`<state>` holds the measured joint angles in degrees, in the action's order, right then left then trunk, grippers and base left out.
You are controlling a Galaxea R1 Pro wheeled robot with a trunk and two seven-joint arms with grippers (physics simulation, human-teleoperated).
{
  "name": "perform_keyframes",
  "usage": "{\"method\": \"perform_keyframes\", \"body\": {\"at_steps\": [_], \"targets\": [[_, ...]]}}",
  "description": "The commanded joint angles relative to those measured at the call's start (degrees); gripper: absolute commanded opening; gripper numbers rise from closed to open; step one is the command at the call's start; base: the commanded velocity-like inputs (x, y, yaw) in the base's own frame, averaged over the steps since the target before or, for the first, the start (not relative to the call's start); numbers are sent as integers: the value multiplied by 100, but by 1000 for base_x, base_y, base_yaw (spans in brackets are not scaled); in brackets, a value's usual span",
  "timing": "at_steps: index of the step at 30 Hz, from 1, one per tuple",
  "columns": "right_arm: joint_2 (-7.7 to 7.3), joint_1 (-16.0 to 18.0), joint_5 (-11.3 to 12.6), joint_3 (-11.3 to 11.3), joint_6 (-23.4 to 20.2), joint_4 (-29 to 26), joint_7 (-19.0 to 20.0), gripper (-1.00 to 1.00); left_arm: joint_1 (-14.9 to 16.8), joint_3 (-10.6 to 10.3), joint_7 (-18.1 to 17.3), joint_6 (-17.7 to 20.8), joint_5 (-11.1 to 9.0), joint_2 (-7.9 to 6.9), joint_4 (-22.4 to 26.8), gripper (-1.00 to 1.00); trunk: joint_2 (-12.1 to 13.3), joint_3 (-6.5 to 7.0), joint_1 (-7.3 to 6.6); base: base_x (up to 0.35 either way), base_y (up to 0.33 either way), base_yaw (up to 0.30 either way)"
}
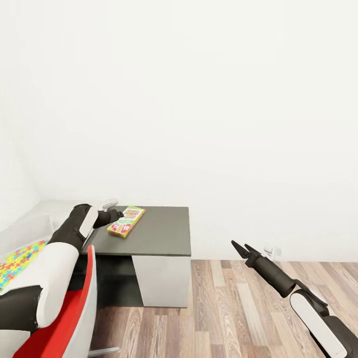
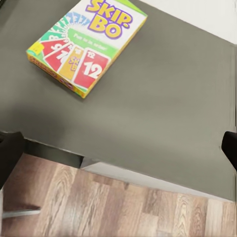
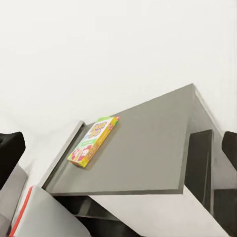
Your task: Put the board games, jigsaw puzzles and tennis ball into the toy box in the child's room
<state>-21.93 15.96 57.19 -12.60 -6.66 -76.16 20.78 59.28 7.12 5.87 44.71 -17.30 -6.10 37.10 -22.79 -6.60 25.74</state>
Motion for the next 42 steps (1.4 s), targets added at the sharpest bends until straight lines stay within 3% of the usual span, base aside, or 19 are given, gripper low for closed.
{"method": "perform_keyframes", "body": {"at_steps": [1, 12, 21, 25, 28, 29, 42], "targets": [[-4, 5, 60, -5, -28, 3, -14, 100, 5, 5, 54, 26, -56, 14, 8, 100, -13, -13, 5, 128, -170, 0], [-4, 6, 64, -5, -28, 13, -51, 100, 5, -6, 97, 29, -30, 187, 8, 100, -13, -13, 5, 72, -142, 12], [-5, 7, 65, -3, -15, 107, -48, 100, 3, -2, 195, 12, -28, 204, 8, 100, -13, 8, 5, 4, -234, 70], [-4, 6, 65, -4, 1, 119, -35, 100, 4, -2, 219, -175, -29, 206, 4, 100, -13, 12, 5, 10, -42, 22], [-9, 6, 65, -3, 4, 125, -25, 100, 0, -1, 358, -321, -37, 210, -2, 100, -13, 13, 5, 114, 86, 7], [-8, 10, 65, -5, 3, 127, -32, 100, -3, -1, 568, -387, -46, 213, -8, 100, -13, 13, 5, 120, 29, 1], [-6, 8, 60, -6, 5, 139, -43, 100, -4, -7, 806, -418, -40, 266, -17, 100, -13, 13, 5, 38, 6, 0]]}}
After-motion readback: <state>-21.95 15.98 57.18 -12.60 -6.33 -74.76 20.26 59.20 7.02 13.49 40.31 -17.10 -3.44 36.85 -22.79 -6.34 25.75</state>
